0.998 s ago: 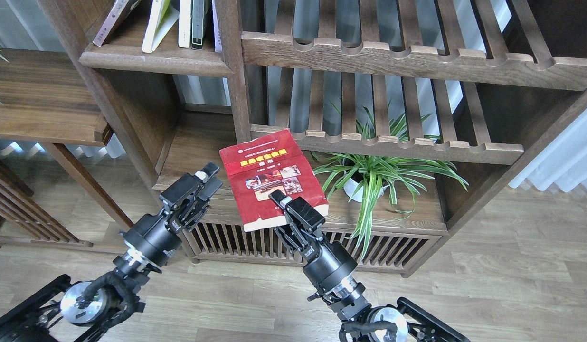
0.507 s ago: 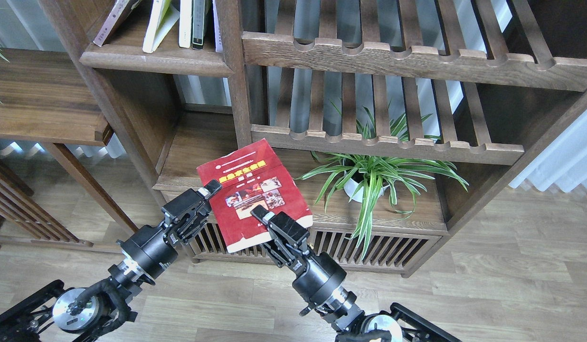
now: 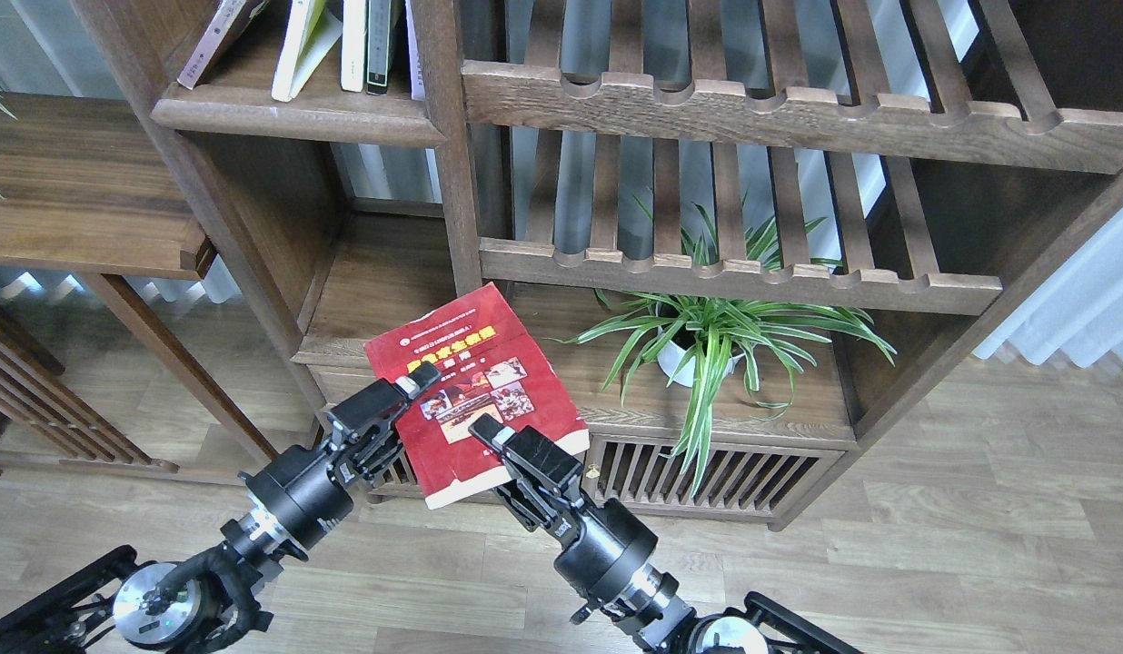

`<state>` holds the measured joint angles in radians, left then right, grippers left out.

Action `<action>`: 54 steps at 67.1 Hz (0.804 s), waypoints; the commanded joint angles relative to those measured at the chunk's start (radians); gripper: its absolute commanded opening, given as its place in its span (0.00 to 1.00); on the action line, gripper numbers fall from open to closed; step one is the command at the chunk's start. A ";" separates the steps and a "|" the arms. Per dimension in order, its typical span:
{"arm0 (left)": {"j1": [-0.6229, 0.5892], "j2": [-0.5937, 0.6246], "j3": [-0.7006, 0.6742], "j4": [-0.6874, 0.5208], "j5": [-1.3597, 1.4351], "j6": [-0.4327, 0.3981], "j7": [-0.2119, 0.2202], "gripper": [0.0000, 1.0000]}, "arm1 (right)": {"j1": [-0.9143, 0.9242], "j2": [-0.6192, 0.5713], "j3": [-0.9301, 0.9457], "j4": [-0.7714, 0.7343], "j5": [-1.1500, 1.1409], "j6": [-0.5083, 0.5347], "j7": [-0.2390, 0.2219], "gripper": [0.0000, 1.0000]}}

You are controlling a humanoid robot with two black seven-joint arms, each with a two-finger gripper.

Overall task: Organize books on shelf
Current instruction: 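Pinch the red book's edge with the left gripper, right gripper supporting, then lift the red book with the left gripper up toward the top shelf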

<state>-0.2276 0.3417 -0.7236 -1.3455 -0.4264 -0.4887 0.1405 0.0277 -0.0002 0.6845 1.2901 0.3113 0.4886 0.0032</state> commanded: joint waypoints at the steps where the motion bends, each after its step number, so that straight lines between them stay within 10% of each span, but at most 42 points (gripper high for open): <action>1: -0.003 -0.013 0.003 0.000 0.001 0.000 0.001 0.44 | 0.000 0.000 -0.006 0.002 -0.006 0.000 -0.002 0.05; 39: -0.019 -0.046 0.000 0.005 0.001 0.000 0.001 0.03 | -0.012 0.000 -0.011 -0.009 -0.012 0.000 0.000 0.07; 54: -0.018 -0.044 0.000 0.011 0.003 0.000 0.001 0.03 | -0.012 0.000 -0.008 -0.009 -0.012 0.000 0.003 0.31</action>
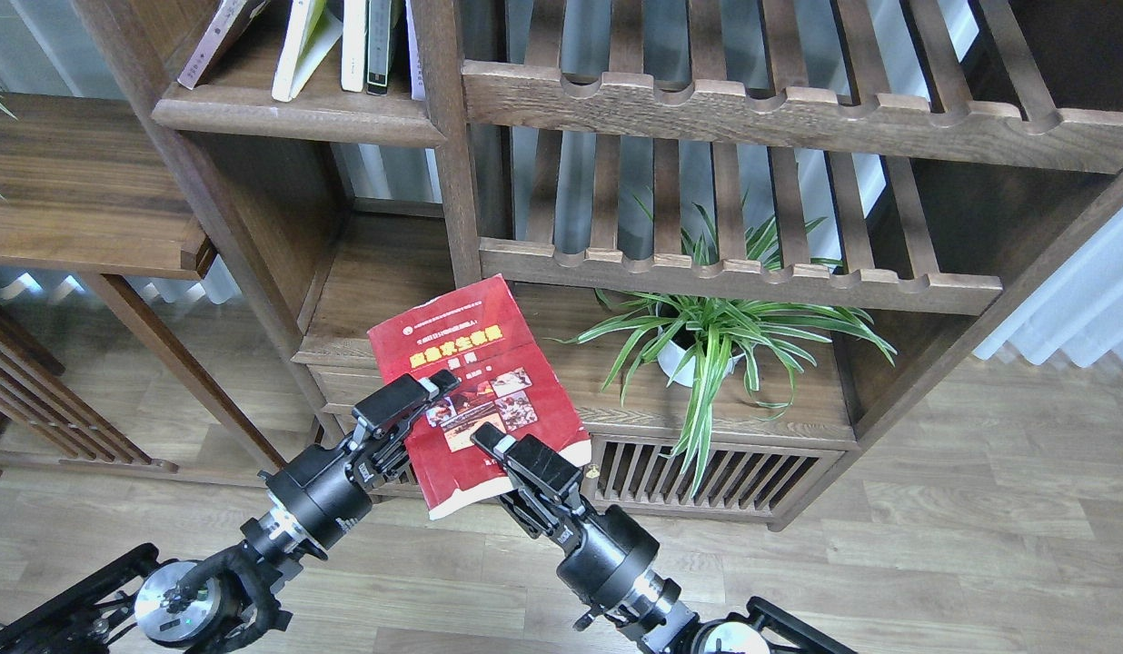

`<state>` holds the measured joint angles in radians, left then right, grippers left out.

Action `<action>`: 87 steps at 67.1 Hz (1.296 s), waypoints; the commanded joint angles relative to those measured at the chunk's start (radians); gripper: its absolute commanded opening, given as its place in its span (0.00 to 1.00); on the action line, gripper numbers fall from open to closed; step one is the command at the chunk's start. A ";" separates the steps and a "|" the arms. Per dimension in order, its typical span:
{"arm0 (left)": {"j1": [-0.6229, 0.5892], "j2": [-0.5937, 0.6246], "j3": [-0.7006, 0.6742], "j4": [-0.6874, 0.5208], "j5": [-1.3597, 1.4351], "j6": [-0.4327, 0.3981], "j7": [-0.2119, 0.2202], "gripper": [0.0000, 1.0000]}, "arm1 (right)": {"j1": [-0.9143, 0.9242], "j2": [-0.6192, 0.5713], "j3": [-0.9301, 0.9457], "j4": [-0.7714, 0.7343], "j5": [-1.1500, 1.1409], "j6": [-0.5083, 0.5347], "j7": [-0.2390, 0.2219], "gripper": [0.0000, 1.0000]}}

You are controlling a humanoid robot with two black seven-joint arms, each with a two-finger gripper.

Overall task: Organize books on shelf
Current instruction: 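Lift the red book with the left gripper up toward the top shelf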

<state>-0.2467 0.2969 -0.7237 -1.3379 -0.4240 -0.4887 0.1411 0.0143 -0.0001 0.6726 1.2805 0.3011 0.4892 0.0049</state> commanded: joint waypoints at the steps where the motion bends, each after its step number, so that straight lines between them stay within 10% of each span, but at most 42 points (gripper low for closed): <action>1: 0.000 0.001 0.000 0.003 0.001 0.000 0.000 0.03 | 0.001 0.000 0.005 0.000 -0.002 0.000 0.001 0.34; 8: 0.000 0.004 0.001 0.003 0.005 0.000 0.002 0.04 | 0.001 0.000 0.018 0.005 -0.005 0.000 -0.002 0.57; 19: 0.000 0.005 0.003 0.003 0.013 0.000 0.003 0.04 | 0.001 0.000 0.025 0.010 -0.005 0.000 -0.002 0.69; 47: 0.001 0.079 -0.065 0.000 0.143 0.000 0.097 0.04 | 0.000 0.000 0.120 0.000 -0.005 0.000 0.001 0.79; 74: 0.010 0.100 -0.421 -0.043 0.366 0.000 0.111 0.00 | 0.009 0.000 0.145 -0.004 -0.003 0.000 0.010 0.84; 87: 0.010 0.123 -0.579 -0.043 0.413 0.000 0.196 0.00 | 0.006 0.000 0.170 -0.017 -0.003 0.000 0.010 0.84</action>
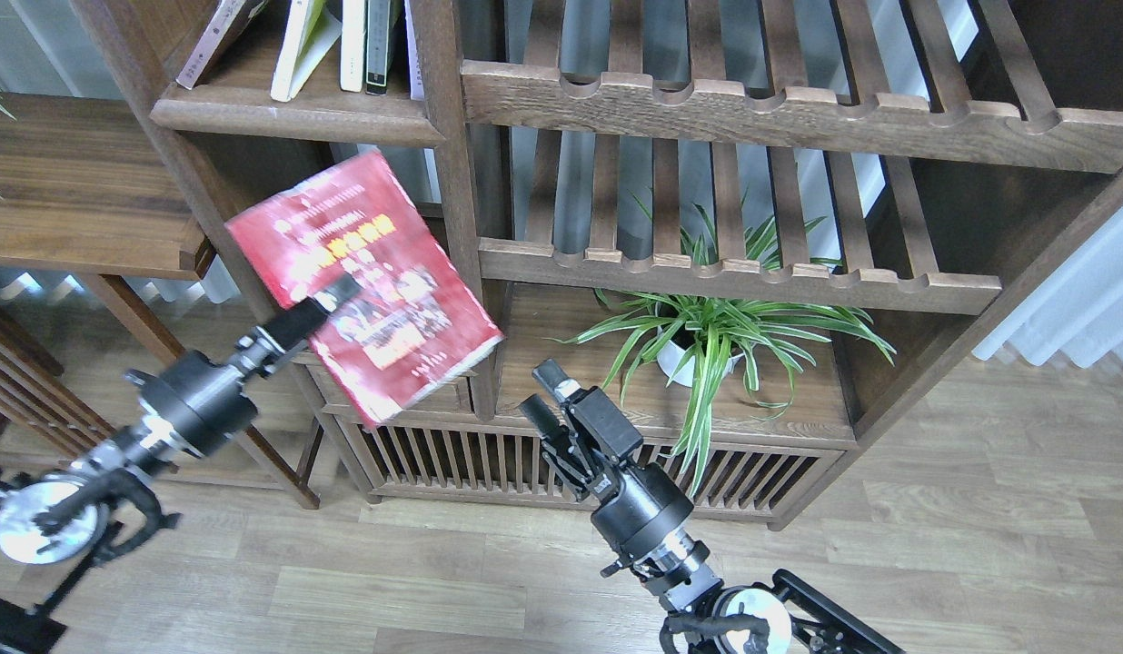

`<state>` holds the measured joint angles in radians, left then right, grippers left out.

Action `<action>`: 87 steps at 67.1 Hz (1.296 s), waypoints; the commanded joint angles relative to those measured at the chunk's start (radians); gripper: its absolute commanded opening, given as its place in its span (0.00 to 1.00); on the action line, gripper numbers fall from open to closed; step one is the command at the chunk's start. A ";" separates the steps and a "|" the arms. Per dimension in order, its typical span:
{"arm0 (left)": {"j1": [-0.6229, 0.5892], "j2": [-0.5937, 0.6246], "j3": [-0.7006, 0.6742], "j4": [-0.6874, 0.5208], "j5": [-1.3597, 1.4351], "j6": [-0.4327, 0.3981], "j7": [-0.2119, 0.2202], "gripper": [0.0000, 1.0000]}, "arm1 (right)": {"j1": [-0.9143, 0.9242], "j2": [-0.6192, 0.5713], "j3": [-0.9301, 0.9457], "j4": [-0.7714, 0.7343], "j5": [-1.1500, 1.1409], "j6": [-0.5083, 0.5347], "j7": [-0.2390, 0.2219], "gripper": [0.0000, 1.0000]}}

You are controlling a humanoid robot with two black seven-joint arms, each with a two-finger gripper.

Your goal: Organize books on shelf

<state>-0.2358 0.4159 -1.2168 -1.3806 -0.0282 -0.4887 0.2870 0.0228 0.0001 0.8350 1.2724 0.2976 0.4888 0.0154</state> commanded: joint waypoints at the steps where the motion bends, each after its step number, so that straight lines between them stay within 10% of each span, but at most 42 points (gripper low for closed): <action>1: 0.000 0.004 -0.093 -0.002 0.017 0.000 0.055 0.00 | -0.003 0.000 0.007 -0.010 0.000 0.000 0.000 0.84; 29: -0.109 -0.029 -0.366 0.000 0.016 0.000 0.061 0.00 | -0.007 0.000 -0.004 -0.010 -0.002 0.000 0.000 0.84; 87: -0.513 -0.022 -0.443 0.097 0.189 0.000 0.040 0.00 | -0.007 0.000 -0.005 0.004 -0.003 0.000 -0.002 0.84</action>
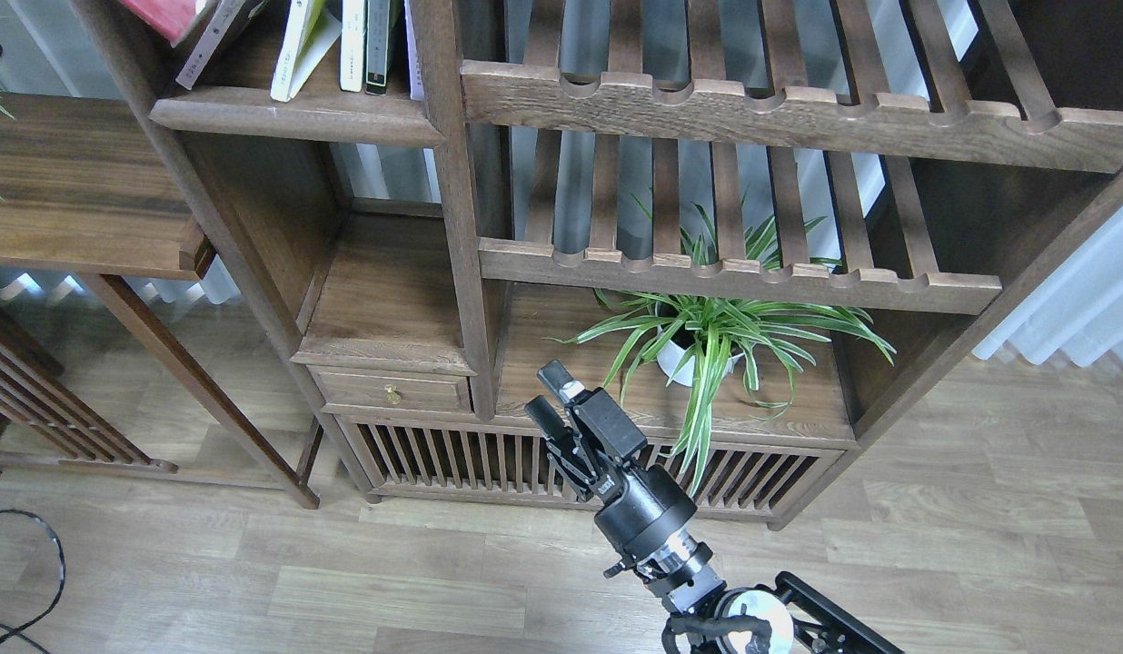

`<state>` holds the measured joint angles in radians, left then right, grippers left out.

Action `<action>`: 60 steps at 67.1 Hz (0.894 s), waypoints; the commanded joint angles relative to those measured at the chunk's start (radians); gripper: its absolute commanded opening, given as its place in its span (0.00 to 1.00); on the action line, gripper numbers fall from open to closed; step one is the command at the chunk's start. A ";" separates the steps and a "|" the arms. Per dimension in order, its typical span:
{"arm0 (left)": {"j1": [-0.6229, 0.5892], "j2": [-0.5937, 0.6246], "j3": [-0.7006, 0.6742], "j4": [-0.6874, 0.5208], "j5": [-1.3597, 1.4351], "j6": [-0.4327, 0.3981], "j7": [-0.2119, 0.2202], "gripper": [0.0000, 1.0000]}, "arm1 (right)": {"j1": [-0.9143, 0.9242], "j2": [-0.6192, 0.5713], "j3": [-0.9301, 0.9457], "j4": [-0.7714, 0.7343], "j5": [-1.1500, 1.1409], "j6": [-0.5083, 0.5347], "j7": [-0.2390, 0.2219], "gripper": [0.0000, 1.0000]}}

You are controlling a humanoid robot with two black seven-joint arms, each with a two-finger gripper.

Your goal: Organize books on shelf

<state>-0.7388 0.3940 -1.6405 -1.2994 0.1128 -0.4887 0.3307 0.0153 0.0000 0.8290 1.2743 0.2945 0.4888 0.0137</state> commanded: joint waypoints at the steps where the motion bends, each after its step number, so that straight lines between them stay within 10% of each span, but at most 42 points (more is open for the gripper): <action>1: -0.010 0.000 -0.021 0.020 0.053 0.000 -0.004 0.00 | 0.000 0.000 0.001 0.002 0.000 0.000 0.000 0.84; 41: -0.117 -0.007 -0.004 0.161 0.363 0.000 -0.048 0.00 | 0.000 0.000 -0.017 0.095 -0.011 0.000 0.003 0.83; 60: -0.195 -0.007 0.030 0.226 0.533 0.000 -0.150 0.00 | 0.005 0.000 -0.036 0.103 -0.011 0.000 0.003 0.83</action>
<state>-0.8954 0.3859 -1.6357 -1.1158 0.5785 -0.4887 0.2292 0.0191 0.0000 0.7988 1.3771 0.2838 0.4888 0.0168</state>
